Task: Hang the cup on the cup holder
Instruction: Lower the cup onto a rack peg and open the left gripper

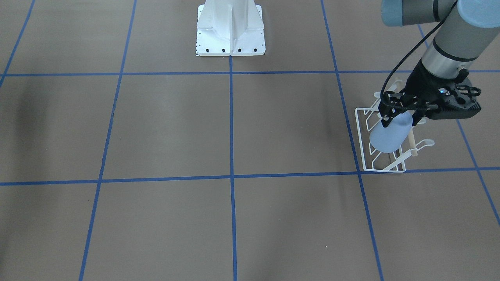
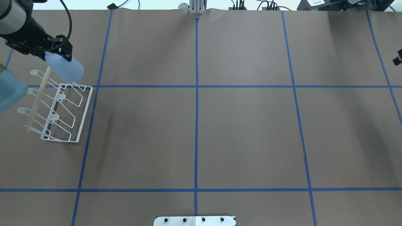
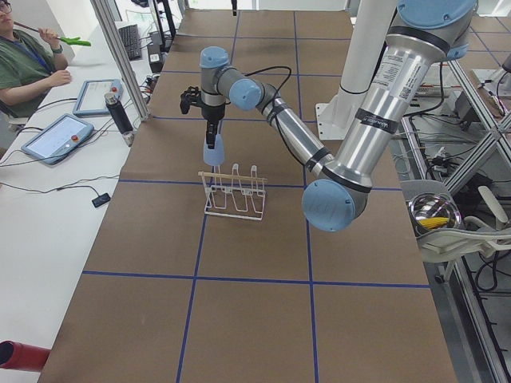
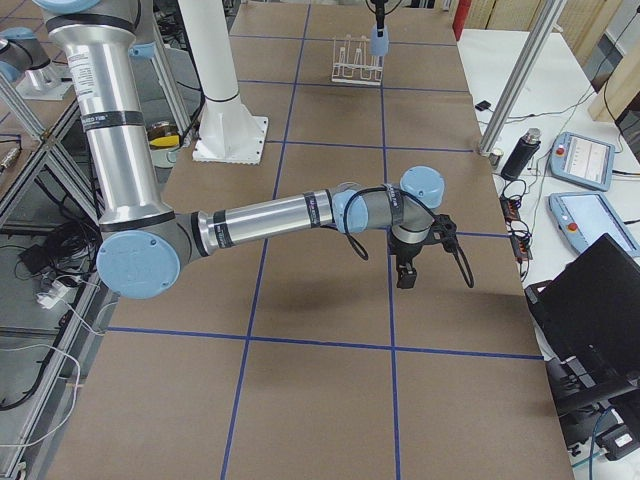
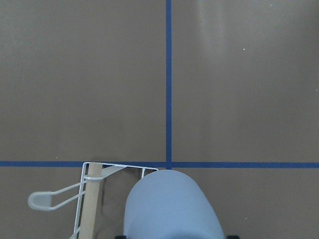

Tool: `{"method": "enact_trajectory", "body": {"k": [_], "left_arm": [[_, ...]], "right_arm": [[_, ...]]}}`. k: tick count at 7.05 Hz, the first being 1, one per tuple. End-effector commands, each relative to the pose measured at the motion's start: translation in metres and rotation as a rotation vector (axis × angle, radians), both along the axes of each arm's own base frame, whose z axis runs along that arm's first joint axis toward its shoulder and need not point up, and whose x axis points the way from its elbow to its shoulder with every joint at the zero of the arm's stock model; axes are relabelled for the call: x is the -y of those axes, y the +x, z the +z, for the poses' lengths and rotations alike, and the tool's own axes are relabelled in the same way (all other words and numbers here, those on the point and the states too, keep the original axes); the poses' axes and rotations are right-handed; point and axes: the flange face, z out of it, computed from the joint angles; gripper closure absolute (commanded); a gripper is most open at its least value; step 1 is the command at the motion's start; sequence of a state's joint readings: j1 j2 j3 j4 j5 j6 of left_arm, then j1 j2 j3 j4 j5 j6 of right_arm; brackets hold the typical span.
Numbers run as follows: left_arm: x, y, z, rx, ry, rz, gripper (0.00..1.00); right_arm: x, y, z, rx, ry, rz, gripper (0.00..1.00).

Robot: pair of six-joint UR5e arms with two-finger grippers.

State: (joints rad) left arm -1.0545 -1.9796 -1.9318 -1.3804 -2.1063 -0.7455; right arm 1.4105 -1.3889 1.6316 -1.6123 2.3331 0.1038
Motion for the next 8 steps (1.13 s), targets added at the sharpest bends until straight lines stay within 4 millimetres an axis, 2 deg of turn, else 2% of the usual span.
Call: {"method": "enact_trajectory", "body": {"k": [1, 2, 3, 5, 6, 7, 8], "left_arm": [[0.007, 0.005, 0.012, 0.023, -0.012, -0.004, 1.00], [0.006, 0.010, 0.016, 0.027, -0.019, 0.006, 1.00], [0.001, 0.025, 0.022, 0.032, -0.030, 0.031, 1.00], [0.002, 0.032, 0.030, 0.041, -0.046, 0.039, 1.00], [0.002, 0.032, 0.032, 0.043, -0.048, 0.041, 0.27], [0.003, 0.029, 0.034, 0.060, -0.040, 0.023, 0.02], [0.004, 0.024, 0.031, 0.062, -0.029, 0.017, 0.02]], "right_arm": [[0.000, -0.006, 0.000, -0.001, -0.004, -0.008, 0.00], [0.001, -0.015, 0.000, -0.003, -0.006, -0.020, 0.00], [0.001, -0.022, 0.001, -0.005, -0.008, -0.031, 0.00], [0.000, -0.024, 0.001, 0.009, -0.017, -0.034, 0.00], [-0.001, -0.027, 0.002, 0.019, -0.024, -0.039, 0.00], [-0.002, -0.029, 0.001, 0.046, -0.035, -0.046, 0.00], [-0.007, -0.028, 0.008, 0.033, -0.049, -0.045, 0.00]]}}
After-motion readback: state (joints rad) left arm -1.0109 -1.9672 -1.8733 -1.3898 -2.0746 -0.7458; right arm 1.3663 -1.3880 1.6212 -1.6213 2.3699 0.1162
